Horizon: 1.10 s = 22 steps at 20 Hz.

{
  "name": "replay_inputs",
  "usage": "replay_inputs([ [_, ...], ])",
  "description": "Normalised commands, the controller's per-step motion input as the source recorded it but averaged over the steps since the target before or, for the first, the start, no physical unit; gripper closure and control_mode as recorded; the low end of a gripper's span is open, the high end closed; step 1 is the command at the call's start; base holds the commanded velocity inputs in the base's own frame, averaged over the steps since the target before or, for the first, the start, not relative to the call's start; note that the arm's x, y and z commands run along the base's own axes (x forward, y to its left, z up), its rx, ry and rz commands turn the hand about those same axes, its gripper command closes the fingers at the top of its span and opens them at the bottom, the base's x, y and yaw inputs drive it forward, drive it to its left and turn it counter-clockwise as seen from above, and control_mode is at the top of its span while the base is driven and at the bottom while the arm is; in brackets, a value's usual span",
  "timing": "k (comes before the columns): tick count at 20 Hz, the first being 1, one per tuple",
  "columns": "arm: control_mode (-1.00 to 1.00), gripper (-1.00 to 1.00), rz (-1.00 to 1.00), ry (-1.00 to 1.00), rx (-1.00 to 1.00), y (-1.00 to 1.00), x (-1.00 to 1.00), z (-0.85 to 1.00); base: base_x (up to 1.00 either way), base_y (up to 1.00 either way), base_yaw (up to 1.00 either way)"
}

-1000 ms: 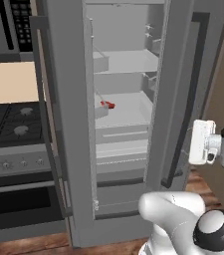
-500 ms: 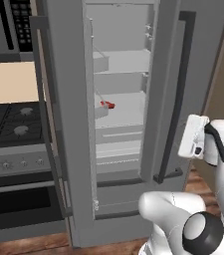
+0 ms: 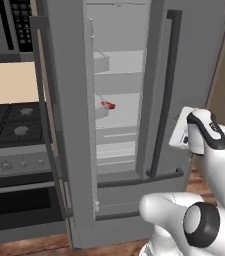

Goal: Place the steak on the counter behind the older steak on the same shelf of the fridge to maintain FIFO order. Close the fridge door when finished.

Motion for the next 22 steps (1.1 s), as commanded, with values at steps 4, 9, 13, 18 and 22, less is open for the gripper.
replay_inputs([
  [4, -1.00, -1.00, -0.12, 0.05, 0.00, 0.00, 0.34, 0.17, 0.00, 0.00, 0.00],
  [9, -1.00, -1.00, -0.12, 0.05, 0.00, 0.00, 0.33, 0.14, 0.00, 0.00, 0.00],
  [13, -1.00, -1.00, -0.12, 0.09, 0.00, 0.00, 0.45, 0.11, 0.00, 0.00, 0.00],
  [18, -1.00, -1.00, -0.13, 0.12, 0.00, 0.00, 0.58, 0.09, 0.00, 0.00, 0.00],
  [22, -1.00, -1.00, -0.14, 0.12, 0.00, 0.00, 0.60, 0.07, 0.00, 0.00, 0.00],
])
